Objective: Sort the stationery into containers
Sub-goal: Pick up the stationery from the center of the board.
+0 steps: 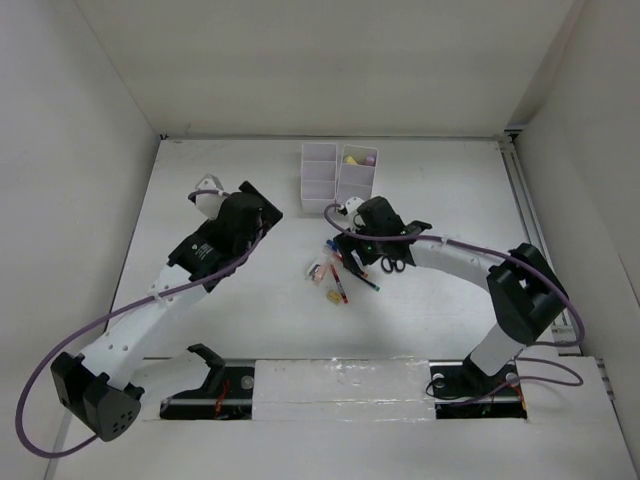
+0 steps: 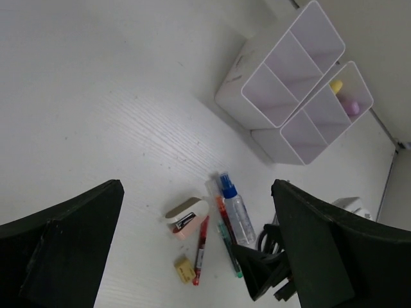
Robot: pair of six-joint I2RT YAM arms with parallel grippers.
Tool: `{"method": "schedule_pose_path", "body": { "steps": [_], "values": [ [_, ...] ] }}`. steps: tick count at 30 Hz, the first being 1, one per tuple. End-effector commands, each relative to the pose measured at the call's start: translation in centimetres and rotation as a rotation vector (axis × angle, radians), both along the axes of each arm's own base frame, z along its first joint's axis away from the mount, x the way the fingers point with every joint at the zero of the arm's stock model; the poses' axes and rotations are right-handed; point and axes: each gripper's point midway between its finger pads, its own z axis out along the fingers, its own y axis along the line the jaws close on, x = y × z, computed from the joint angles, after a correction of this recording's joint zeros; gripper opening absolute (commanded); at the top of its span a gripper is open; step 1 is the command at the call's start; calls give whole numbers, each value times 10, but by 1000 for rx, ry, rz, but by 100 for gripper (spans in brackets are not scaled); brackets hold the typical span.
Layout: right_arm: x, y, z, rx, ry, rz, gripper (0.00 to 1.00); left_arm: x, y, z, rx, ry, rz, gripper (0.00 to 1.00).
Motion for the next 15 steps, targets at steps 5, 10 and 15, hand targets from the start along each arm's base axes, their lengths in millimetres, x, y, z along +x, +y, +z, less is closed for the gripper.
{"method": "schedule_pose_path", "body": {
  "steps": [5, 10, 15],
  "values": [
    [31, 14, 18, 60, -97, -29, 77, -3, -11, -25, 56, 22, -151, 100],
    [38, 7, -2, 29, -71, -53, 71, -5, -14, -41, 67, 27, -188, 100],
    [43, -7, -16, 15, -44, -94, 68, -5, -18, -42, 69, 24, -213, 100]
  ]
}}
